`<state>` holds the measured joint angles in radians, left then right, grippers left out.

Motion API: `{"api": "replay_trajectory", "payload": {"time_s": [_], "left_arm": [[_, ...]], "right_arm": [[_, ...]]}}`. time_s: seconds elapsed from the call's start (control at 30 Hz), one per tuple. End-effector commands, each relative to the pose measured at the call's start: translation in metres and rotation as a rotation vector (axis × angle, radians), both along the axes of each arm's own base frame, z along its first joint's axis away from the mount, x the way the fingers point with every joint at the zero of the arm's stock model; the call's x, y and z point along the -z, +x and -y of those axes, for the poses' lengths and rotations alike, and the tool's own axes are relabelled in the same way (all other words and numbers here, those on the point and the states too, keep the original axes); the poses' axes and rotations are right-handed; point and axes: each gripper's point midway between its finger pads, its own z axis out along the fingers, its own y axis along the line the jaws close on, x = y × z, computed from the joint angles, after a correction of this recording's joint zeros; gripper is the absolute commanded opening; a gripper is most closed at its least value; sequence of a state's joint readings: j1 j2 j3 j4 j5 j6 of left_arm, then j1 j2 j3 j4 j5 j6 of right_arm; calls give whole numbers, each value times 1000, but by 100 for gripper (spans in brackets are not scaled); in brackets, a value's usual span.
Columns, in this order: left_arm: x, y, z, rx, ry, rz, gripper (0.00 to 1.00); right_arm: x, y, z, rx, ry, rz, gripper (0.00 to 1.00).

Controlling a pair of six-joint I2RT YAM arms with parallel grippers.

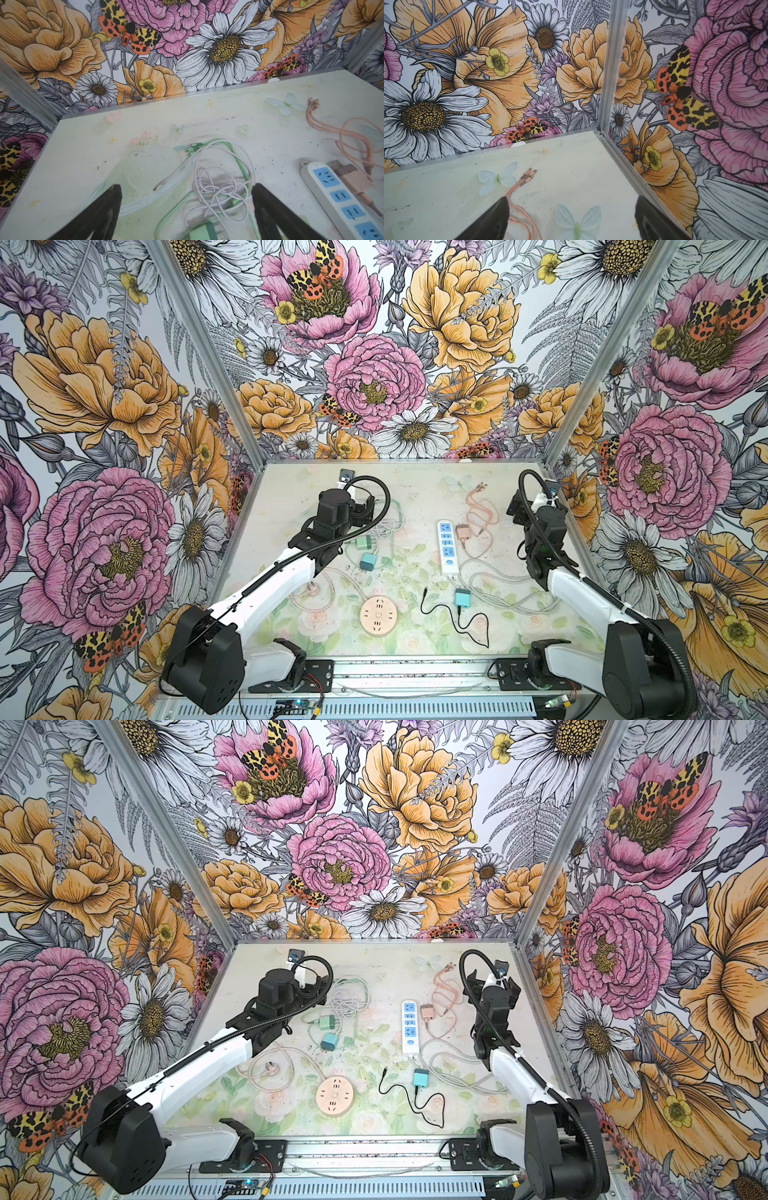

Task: Insert the plug
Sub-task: 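Move the left gripper forward over the white power strip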

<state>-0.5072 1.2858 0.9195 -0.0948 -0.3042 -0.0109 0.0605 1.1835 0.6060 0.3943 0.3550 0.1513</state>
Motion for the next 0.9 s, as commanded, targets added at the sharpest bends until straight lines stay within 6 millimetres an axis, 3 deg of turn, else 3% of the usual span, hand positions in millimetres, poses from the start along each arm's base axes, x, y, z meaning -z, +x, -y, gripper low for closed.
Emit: {"api": "replay_trajectory", "payload": {"time_s": [0.0, 0.17, 0.43, 0.57, 0.7, 0.87], "left_arm": [[15, -5, 21, 54, 0, -109, 99], [19, -12, 61, 176, -49, -154, 99], [35, -12, 112, 241, -126, -221, 94], [52, -18, 152, 266, -193, -299, 98], [73, -28, 191, 293, -253, -402, 92], [110, -41, 226, 297, -181, -513, 91]], "right_arm": [[18, -9, -5, 4, 77, -161, 94], [11, -15, -7, 12, 132, -203, 93], [22, -5, -40, -142, 258, -277, 87], [28, -5, -41, -134, 276, -294, 86], [32, -9, -36, -111, 267, -308, 86], [36, -12, -32, -85, 255, -325, 86]]}}
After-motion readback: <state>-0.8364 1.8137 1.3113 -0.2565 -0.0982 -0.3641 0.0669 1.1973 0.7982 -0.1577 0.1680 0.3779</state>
